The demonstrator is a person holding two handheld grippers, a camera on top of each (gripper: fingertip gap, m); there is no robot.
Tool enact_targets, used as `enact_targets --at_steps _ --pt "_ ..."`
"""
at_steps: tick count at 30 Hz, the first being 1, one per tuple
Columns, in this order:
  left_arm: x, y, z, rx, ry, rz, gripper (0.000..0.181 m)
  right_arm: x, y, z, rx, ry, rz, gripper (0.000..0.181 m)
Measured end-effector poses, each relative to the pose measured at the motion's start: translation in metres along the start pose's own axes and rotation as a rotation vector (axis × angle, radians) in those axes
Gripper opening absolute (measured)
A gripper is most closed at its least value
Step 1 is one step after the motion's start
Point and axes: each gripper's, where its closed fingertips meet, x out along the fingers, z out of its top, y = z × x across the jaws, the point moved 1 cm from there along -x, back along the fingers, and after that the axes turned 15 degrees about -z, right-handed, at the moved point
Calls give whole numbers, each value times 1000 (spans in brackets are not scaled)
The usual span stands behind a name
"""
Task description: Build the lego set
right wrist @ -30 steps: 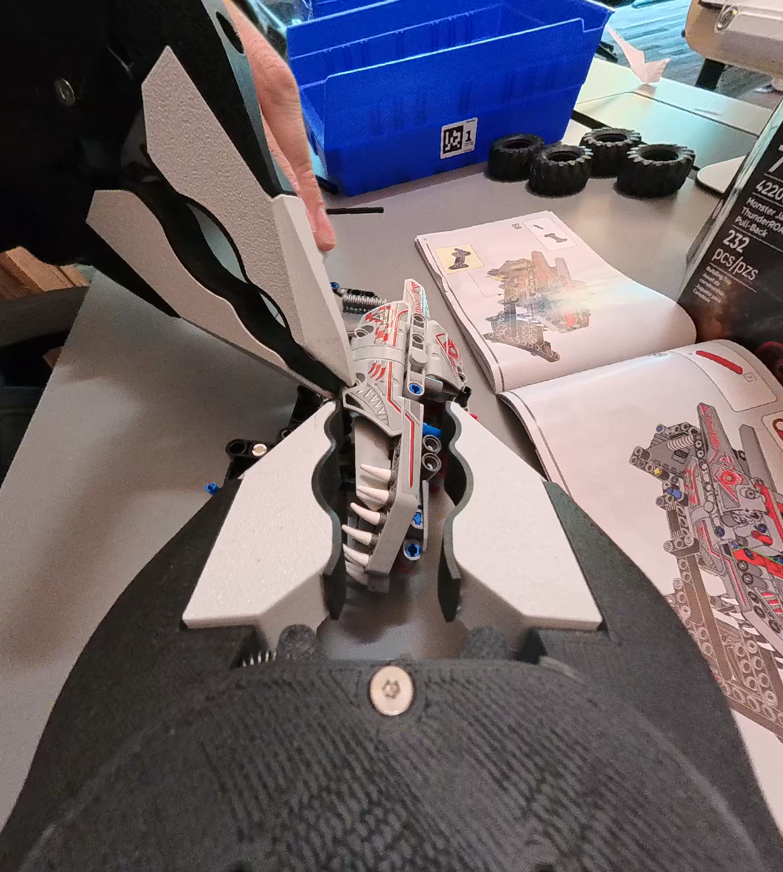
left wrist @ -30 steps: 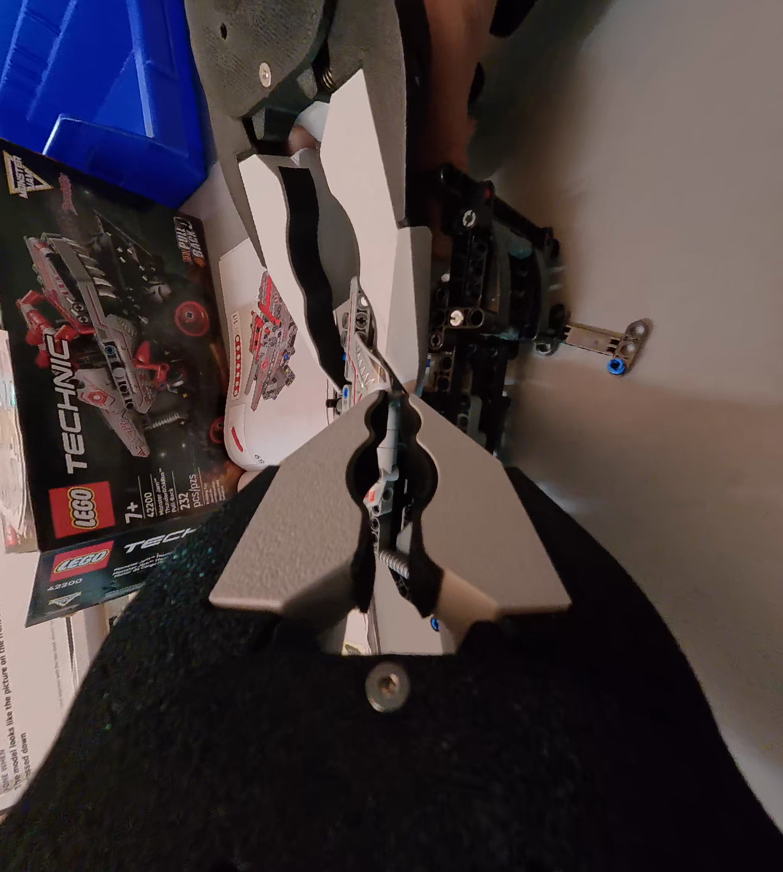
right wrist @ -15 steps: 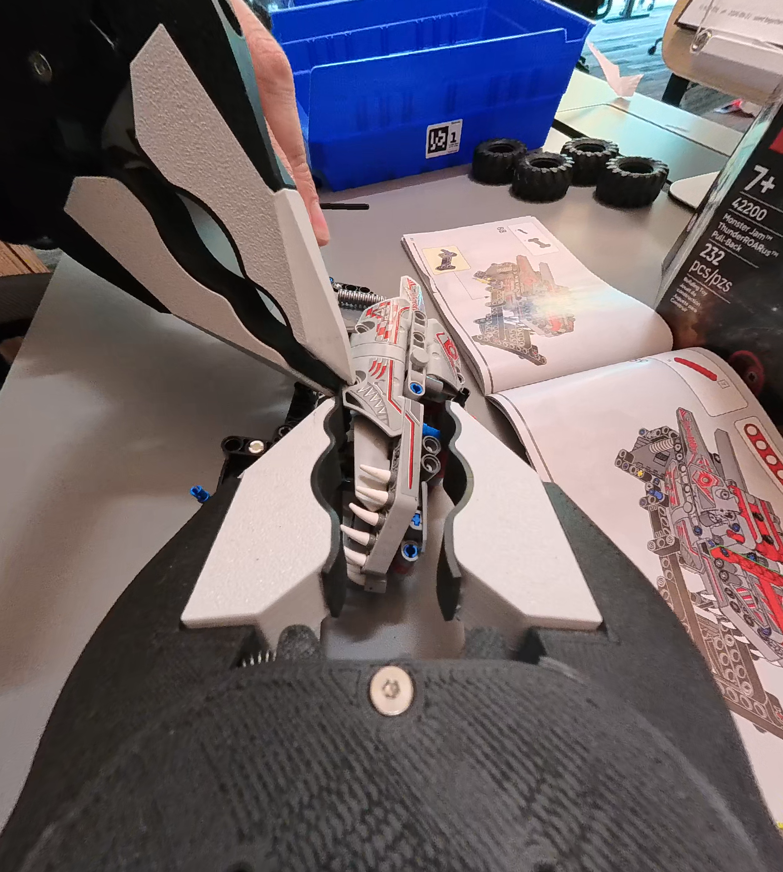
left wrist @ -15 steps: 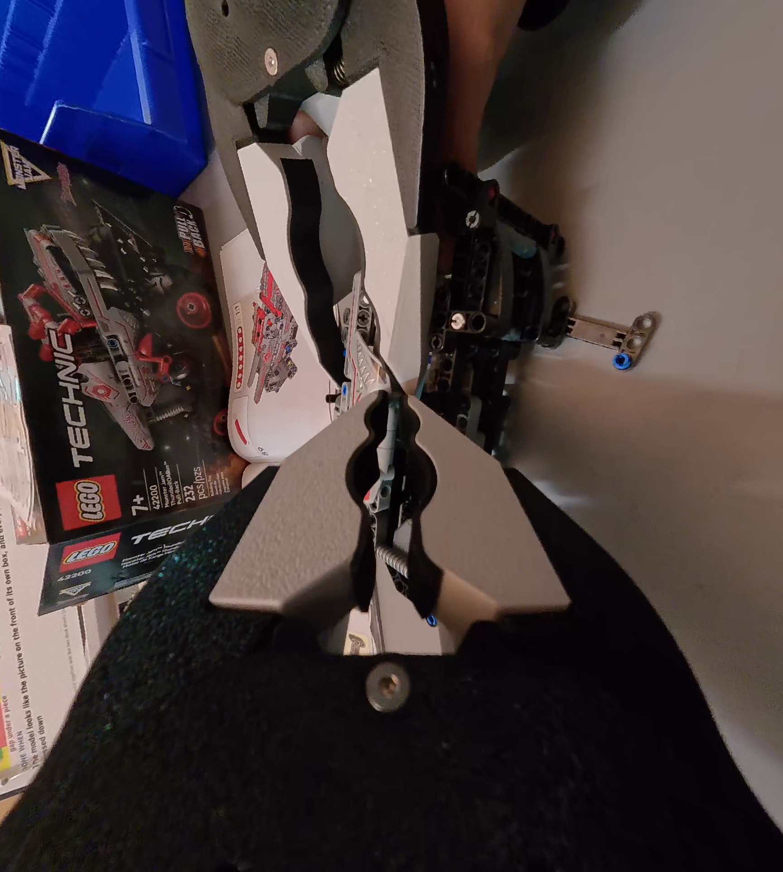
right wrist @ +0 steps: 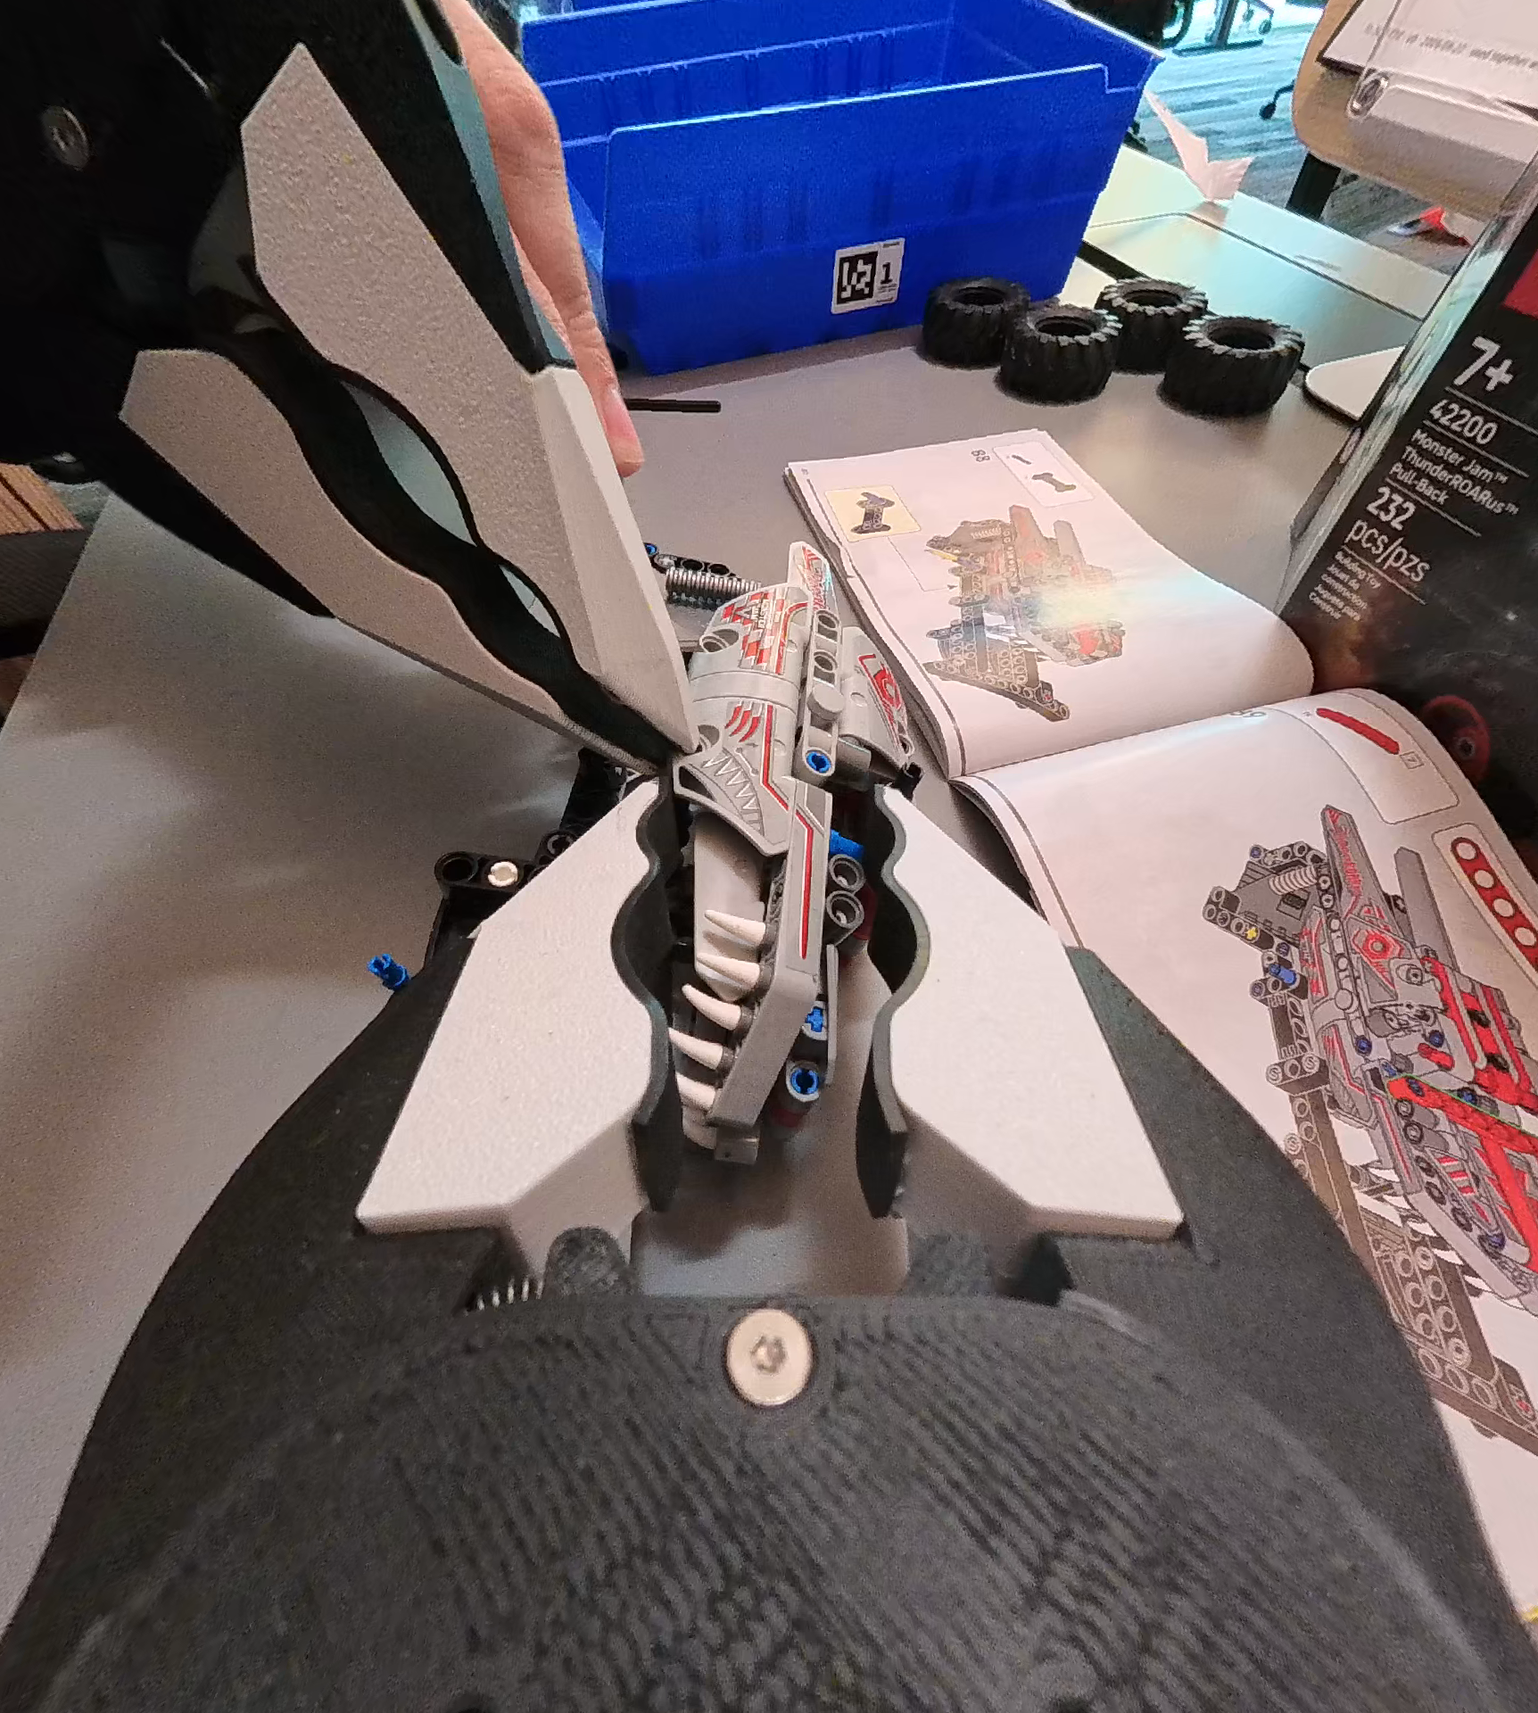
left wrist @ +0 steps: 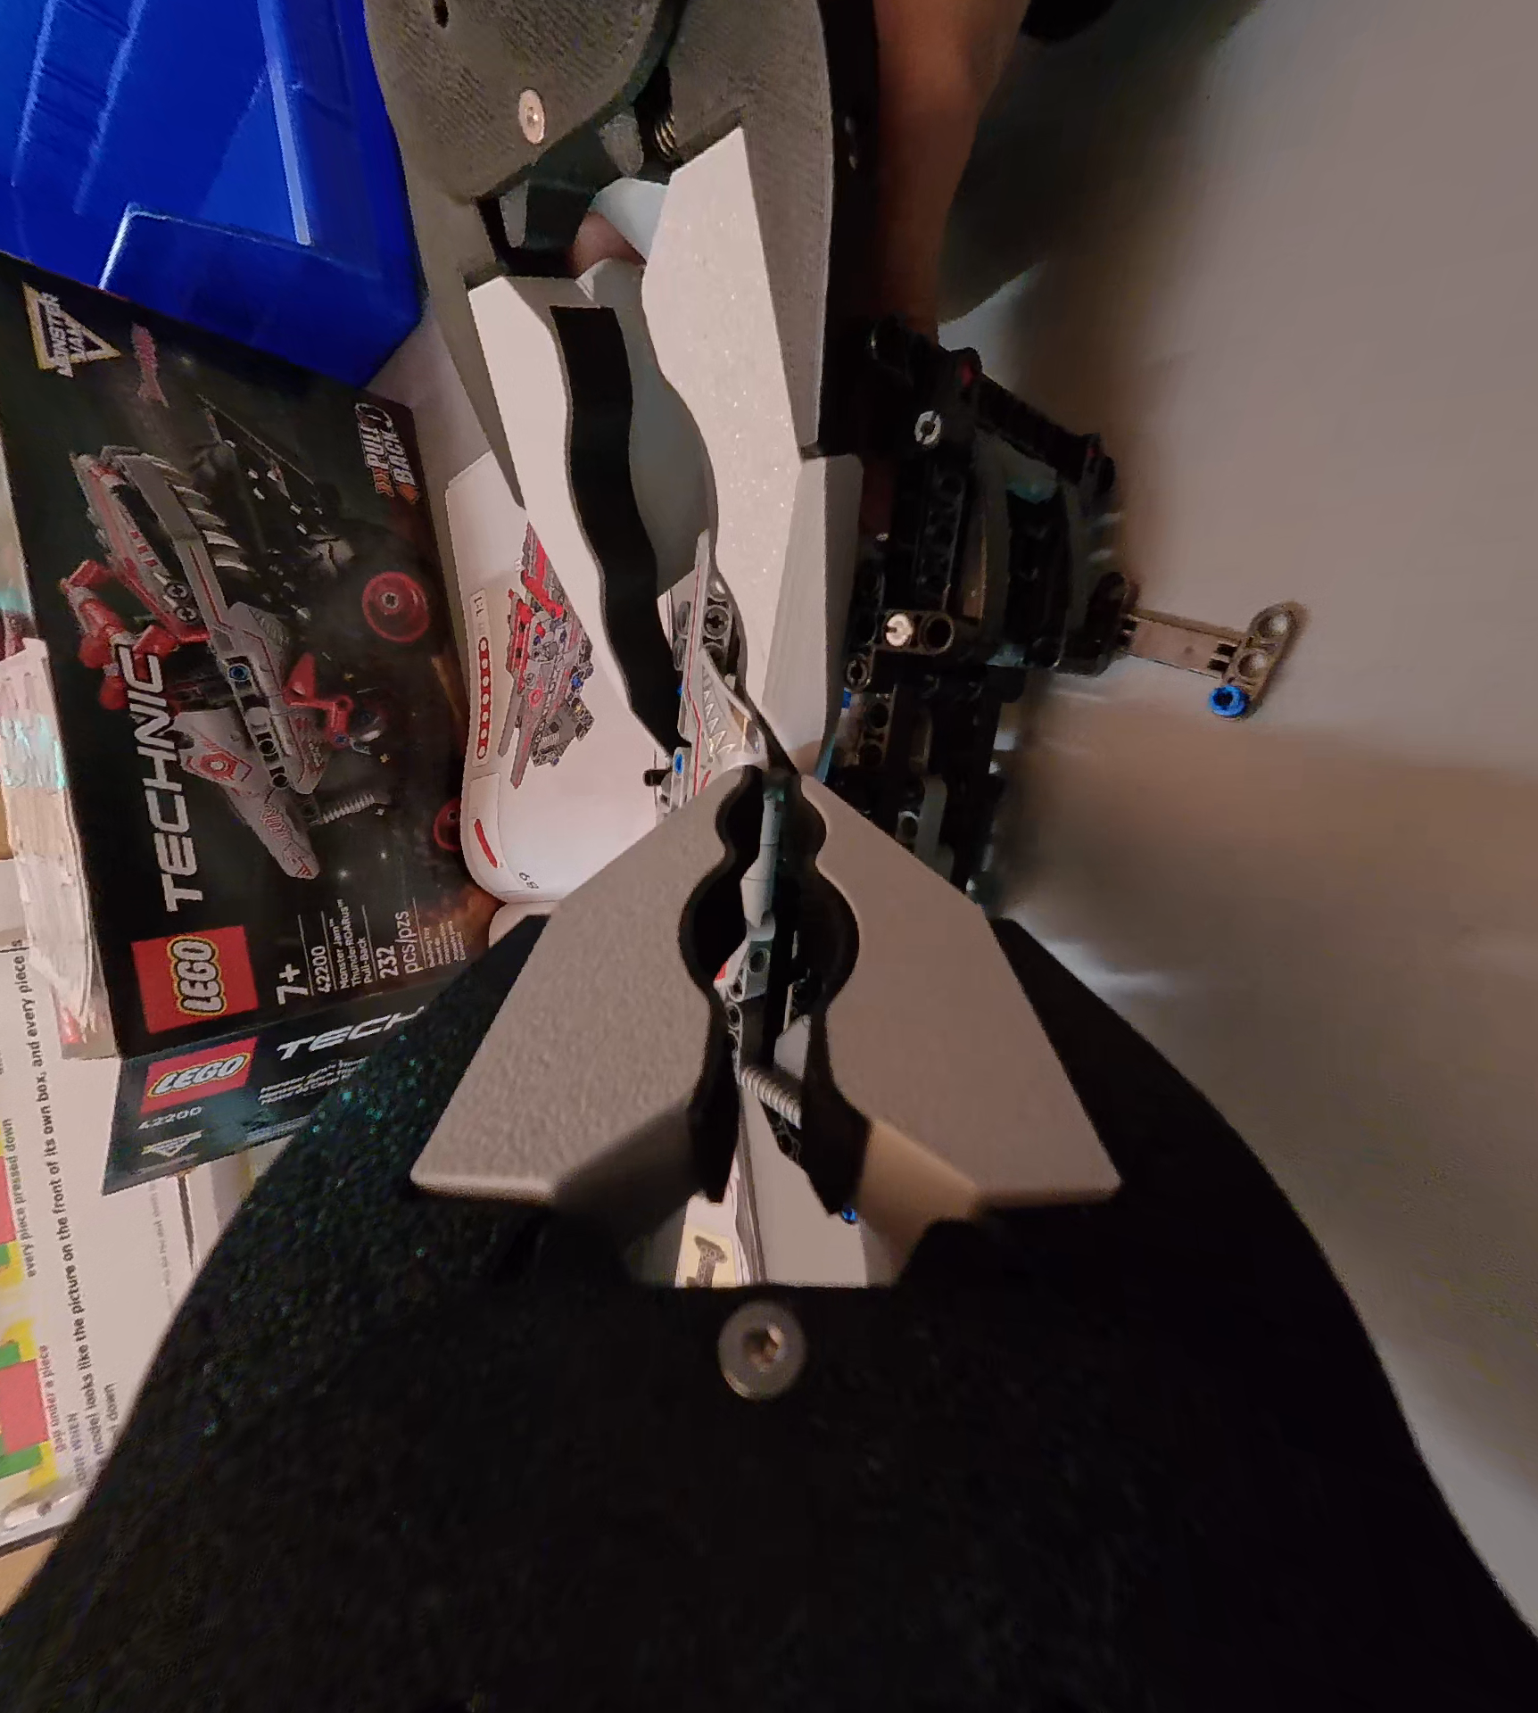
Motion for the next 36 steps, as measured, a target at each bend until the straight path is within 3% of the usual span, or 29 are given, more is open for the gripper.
enact_targets --at_steps 7,14,22,30,36 --pt "1 2 0 14 -9 -154 2 -2 -4 -2 -20 1 -8 35" --pt "1 4 0 -107 -96 -338 1 -2 -1 1 38 -2 59 41" --pt "4 11 -4 -304 -177 -263 0 5 -11 2 46 9 -26 39" --pt "2 10 -8 -230 -171 -275 0 8 -11 -1 -3 21 -68 36" --pt "0 10 -11 -83 -148 -265 2 5 -7 2 40 8 4 39"
